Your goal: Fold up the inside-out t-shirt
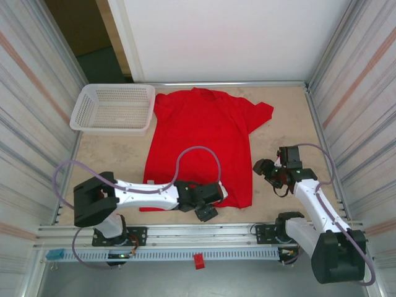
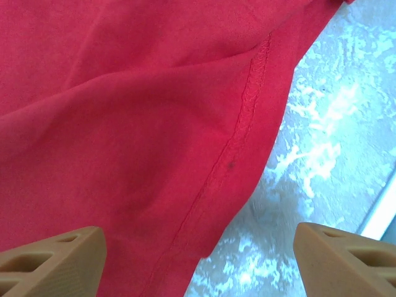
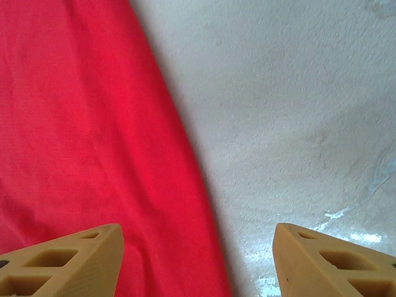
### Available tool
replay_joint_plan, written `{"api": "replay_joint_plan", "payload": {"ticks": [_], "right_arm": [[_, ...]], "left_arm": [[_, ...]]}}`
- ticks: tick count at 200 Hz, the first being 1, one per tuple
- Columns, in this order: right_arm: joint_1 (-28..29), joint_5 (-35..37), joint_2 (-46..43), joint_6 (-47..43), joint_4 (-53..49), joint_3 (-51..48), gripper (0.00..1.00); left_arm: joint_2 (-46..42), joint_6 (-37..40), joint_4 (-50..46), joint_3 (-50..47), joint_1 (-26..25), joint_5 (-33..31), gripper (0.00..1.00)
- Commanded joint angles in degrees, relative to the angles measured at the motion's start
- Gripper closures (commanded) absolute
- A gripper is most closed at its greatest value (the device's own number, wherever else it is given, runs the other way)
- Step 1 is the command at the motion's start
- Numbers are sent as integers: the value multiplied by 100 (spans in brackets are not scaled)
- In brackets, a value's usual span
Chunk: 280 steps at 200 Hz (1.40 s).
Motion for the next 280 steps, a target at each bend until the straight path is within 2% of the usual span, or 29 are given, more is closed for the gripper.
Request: {"api": "replay_joint_plan", "payload": {"ticks": [1,32,58,74,100,133,162,195,229,280], "right_arm": [[-102,-405,-141,-88,-153,178,37],[-167,-546,-192,-21,-200,251,37],[-198,-625,-345,45,-262,283,37],[-207,-689,-475,105,-327,302,37],[-203,-859,-684,226,-414,345,37],[-89,-1180,-965,502,-434,348,37],[656,-868,-1322,1179,-443,344,36],[1805,33,-2035,2997,-167,122,22],[2948,1153,-2518,4483,43,-30,18],[4518,2482,-2275,5873,464,-96,15]], "left_arm": [[184,178,200,257,-36,61,20],[423,192,346,291,-35,44,22],[587,208,429,272,-34,1,37],[638,213,465,250,-17,-18,54],[583,222,490,256,34,-71,100],[-59,228,191,612,222,-17,100],[-662,290,-56,1030,436,116,100],[-929,396,-161,1305,528,38,100],[-966,287,-73,1305,519,-167,100],[-1064,111,306,1225,456,-967,100]]}}
